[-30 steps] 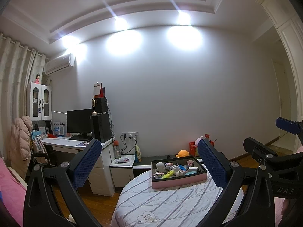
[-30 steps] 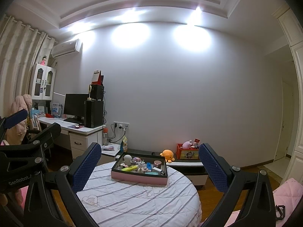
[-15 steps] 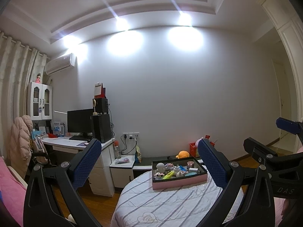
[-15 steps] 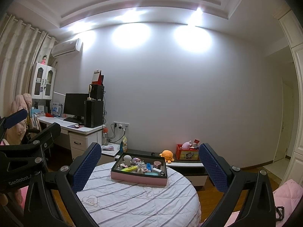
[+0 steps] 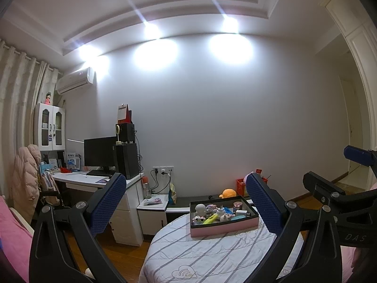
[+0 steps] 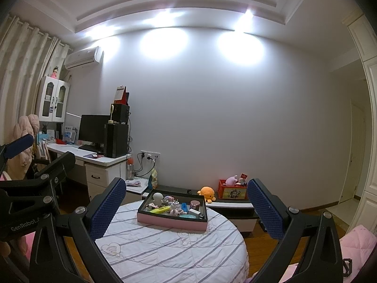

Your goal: Organize rigid objects

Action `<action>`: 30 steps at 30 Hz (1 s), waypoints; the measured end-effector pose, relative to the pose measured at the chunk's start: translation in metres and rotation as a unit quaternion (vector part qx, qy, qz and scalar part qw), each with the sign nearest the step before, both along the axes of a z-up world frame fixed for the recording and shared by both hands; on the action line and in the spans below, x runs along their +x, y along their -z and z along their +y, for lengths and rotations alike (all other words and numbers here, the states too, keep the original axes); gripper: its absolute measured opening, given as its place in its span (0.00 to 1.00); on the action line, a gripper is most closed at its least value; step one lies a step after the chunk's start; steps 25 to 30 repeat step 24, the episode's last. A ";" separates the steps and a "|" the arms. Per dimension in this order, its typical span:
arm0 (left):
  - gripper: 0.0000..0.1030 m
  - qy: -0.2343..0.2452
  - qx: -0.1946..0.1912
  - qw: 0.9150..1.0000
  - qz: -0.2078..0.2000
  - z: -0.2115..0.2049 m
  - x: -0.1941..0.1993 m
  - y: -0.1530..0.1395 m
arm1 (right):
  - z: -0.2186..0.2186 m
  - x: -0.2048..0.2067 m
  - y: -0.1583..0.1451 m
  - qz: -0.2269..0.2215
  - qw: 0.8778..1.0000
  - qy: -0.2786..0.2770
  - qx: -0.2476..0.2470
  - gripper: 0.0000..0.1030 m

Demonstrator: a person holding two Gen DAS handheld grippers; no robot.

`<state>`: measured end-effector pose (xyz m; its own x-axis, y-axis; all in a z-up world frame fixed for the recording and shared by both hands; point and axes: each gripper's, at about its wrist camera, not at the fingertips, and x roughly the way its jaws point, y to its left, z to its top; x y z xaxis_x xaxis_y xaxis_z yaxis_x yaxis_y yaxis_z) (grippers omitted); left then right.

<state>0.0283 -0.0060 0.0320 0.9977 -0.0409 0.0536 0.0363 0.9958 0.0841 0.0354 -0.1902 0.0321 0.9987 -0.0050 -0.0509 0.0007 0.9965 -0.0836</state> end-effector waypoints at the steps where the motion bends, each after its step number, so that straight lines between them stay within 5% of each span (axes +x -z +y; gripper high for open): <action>1: 1.00 0.001 0.001 1.000 0.001 0.000 0.000 0.000 | 0.000 0.000 0.000 0.000 1.000 0.000 0.000 1.00; 30: 1.00 -0.005 0.000 1.000 0.001 0.003 0.000 0.001 | 0.002 0.001 0.002 0.002 1.000 -0.001 -0.003 1.00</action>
